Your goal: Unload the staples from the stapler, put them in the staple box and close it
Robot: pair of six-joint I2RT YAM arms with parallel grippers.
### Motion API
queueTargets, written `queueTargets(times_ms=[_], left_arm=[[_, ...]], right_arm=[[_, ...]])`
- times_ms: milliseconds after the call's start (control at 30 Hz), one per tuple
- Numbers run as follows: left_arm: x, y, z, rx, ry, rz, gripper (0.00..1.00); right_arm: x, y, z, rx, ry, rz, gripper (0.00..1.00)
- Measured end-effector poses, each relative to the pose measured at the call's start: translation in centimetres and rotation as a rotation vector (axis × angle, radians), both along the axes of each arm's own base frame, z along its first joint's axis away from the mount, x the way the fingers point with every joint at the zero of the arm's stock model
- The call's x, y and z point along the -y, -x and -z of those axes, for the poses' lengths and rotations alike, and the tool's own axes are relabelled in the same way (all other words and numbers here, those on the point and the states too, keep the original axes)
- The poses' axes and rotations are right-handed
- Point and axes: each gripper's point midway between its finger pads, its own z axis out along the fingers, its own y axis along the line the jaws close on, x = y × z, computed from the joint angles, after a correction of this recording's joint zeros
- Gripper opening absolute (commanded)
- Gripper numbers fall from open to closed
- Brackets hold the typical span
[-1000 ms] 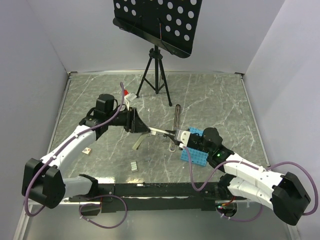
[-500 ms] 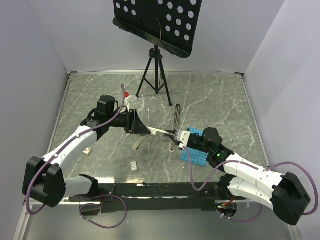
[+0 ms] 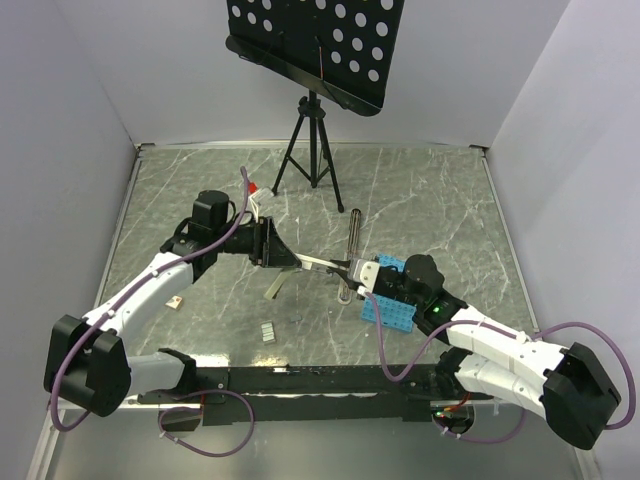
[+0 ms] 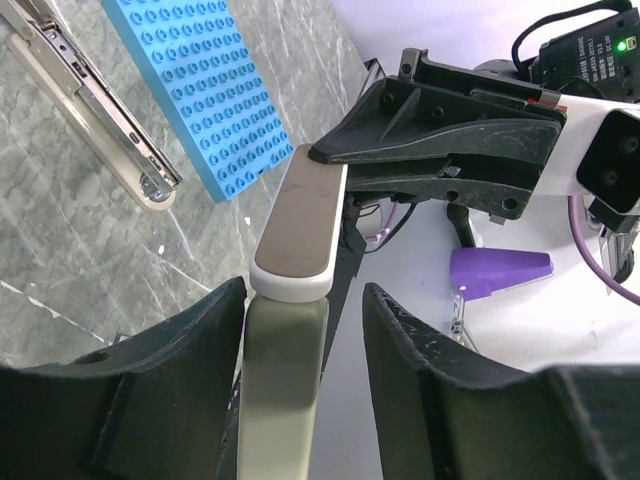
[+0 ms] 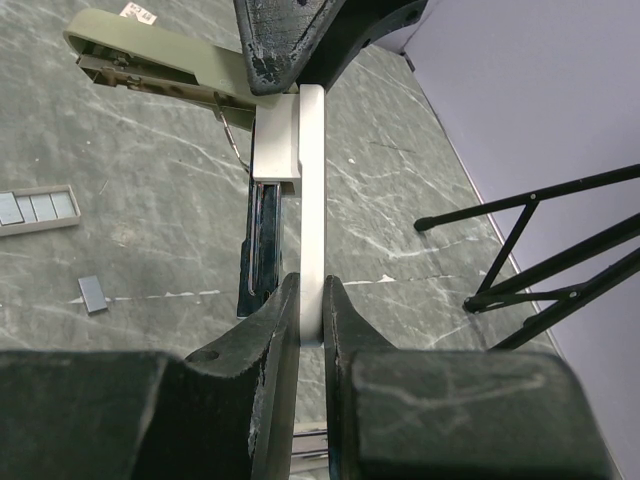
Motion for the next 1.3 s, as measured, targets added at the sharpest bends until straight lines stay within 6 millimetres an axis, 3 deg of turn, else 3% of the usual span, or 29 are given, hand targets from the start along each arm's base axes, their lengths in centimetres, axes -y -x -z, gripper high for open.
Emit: queueTargets(times_ms=[467, 667, 700, 800, 833, 900, 1033, 1133, 1300], left_arm=[[0.0, 0.1, 1.3, -0.044, -0.013, -0.012, 0.50], [-0.1, 0.2, 1.7, -0.056, -0.009, -0.010, 0.32], [0.0, 0.2, 1.7, -0.052, -0.007, -0.009, 0.21], [0.0, 0.2, 1.7, -0.049, -0.007, -0.010, 0.01], [0.0, 0.1, 1.7, -0.048, -0.007, -0.011, 0.01], [-0.1, 0.0, 1.8, -0.045, -0.013, -0.018, 0.01], [-0.3, -0.4, 2.3, -0.036, -0.035, -0.040, 0.01], [-0.5, -1.2, 2.9, -0.015, -0.070, -0.086, 0.01], [-1.3, -3.0, 2.1, 0.110, -0.093, -0.195, 0.01]], right_arm=[[0.0, -0.3, 0.6, -0.018, 0.011, 0.012, 0.00], [-0.1, -0.3, 0.8, -0.028, 0.014, 0.013, 0.00], [-0.1, -0.3, 0.9, -0.031, 0.015, 0.014, 0.00], [-0.1, -0.4, 1.0, -0.034, 0.016, 0.014, 0.00], [-0.2, -0.4, 1.0, -0.038, 0.015, 0.015, 0.00], [-0.3, -0.6, 1.3, -0.047, 0.014, 0.018, 0.09], [-0.4, -0.8, 1.7, -0.076, 0.010, 0.028, 0.43], [-0.5, -0.9, 1.3, -0.087, -0.003, 0.034, 0.61], [-0.2, -1.3, 0.0, -0.071, -0.036, 0.071, 0.66]])
